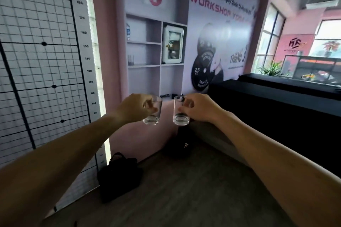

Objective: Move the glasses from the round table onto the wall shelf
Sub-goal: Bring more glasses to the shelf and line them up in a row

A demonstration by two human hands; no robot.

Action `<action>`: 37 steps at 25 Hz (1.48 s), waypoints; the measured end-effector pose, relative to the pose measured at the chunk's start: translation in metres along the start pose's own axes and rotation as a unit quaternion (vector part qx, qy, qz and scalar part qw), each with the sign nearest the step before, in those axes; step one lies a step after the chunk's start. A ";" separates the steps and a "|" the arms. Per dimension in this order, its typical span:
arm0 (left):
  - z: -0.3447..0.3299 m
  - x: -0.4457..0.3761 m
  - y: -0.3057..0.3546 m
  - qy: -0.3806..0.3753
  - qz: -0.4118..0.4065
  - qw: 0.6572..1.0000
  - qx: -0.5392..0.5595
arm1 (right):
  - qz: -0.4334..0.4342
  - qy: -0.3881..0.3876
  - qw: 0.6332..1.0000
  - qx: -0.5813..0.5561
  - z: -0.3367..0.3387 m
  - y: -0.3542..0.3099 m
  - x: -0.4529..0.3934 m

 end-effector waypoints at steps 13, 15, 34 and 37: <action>-0.071 -0.151 -0.107 0.018 0.016 1.000 -0.011 | -0.015 -0.006 1.000 -0.014 -0.080 0.072 -0.150; -0.090 -0.183 -0.123 0.011 0.024 1.000 -0.015 | -0.012 -0.020 1.000 -0.009 -0.095 0.094 -0.180; -0.163 -0.459 -0.242 0.056 0.071 0.994 -0.054 | 0.047 -0.050 0.997 -0.042 -0.162 0.233 -0.492; -0.163 -0.486 -0.265 0.076 0.078 0.992 -0.059 | 0.060 -0.047 0.996 -0.052 -0.188 0.236 -0.526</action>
Point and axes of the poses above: each hand's wrist, its own x-axis away from the middle knuckle, its own z-axis out of the back of the hand, y = z × x, the point moved 7 cm from there along -x, towards the middle knuckle, and after that the axes turned 3 degrees about y, right-handed, at the moved point
